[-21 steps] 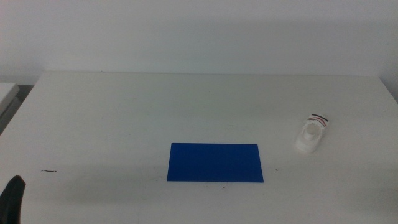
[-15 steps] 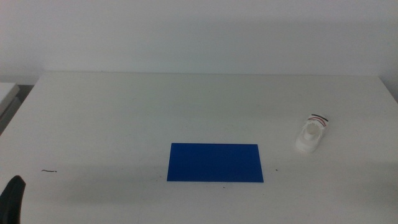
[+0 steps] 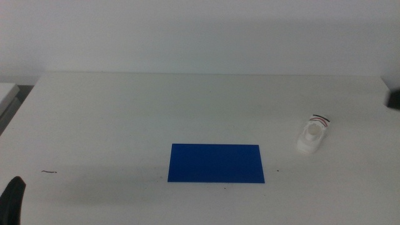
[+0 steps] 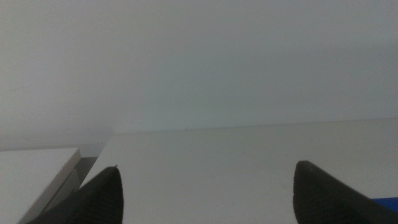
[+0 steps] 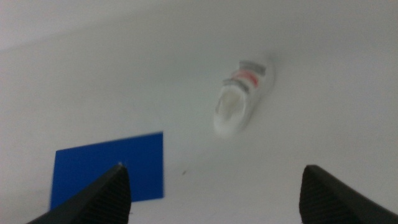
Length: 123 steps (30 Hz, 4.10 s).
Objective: Use one arm to grab the shoe from the table and place it on the mat.
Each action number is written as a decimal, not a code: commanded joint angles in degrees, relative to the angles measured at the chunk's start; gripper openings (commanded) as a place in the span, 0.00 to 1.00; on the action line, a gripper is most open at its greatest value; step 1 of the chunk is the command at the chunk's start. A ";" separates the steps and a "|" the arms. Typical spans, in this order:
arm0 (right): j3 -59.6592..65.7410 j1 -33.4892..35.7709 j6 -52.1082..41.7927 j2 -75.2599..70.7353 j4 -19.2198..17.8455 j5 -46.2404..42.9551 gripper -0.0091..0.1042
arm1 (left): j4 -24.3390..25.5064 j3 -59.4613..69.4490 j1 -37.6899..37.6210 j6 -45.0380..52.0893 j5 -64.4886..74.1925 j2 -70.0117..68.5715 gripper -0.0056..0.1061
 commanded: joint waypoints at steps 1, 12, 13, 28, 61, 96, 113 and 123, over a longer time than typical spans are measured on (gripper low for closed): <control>-8.16 0.03 7.08 9.47 -0.23 6.90 0.89 | 0.14 -0.03 0.19 -0.11 -0.79 0.28 0.89; -29.62 5.61 22.32 42.76 -5.41 11.05 0.89 | 0.14 -0.03 0.19 -0.11 -0.79 0.28 0.89; -30.18 6.02 26.66 44.99 -6.76 11.29 0.89 | 0.14 -0.03 0.19 -0.11 -0.79 0.28 0.89; -36.37 7.57 45.26 62.58 -19.03 9.58 0.89 | 0.14 -0.03 0.19 -0.11 -0.79 0.28 0.89; -37.82 27.61 60.75 59.57 -19.15 12.06 0.36 | 0.14 -0.03 0.19 -0.11 -0.79 0.28 0.89; -46.49 38.48 -44.09 68.72 -18.67 13.06 0.34 | 0.14 -0.03 0.19 -0.11 -0.79 0.28 0.89; -46.38 37.37 -48.34 71.93 -15.87 12.14 0.34 | 0.14 -0.03 0.19 -0.11 -0.79 0.28 0.89; -46.38 37.33 -48.23 72.11 -16.37 9.48 0.84 | 0.14 -0.03 0.19 -0.11 -0.79 0.28 0.89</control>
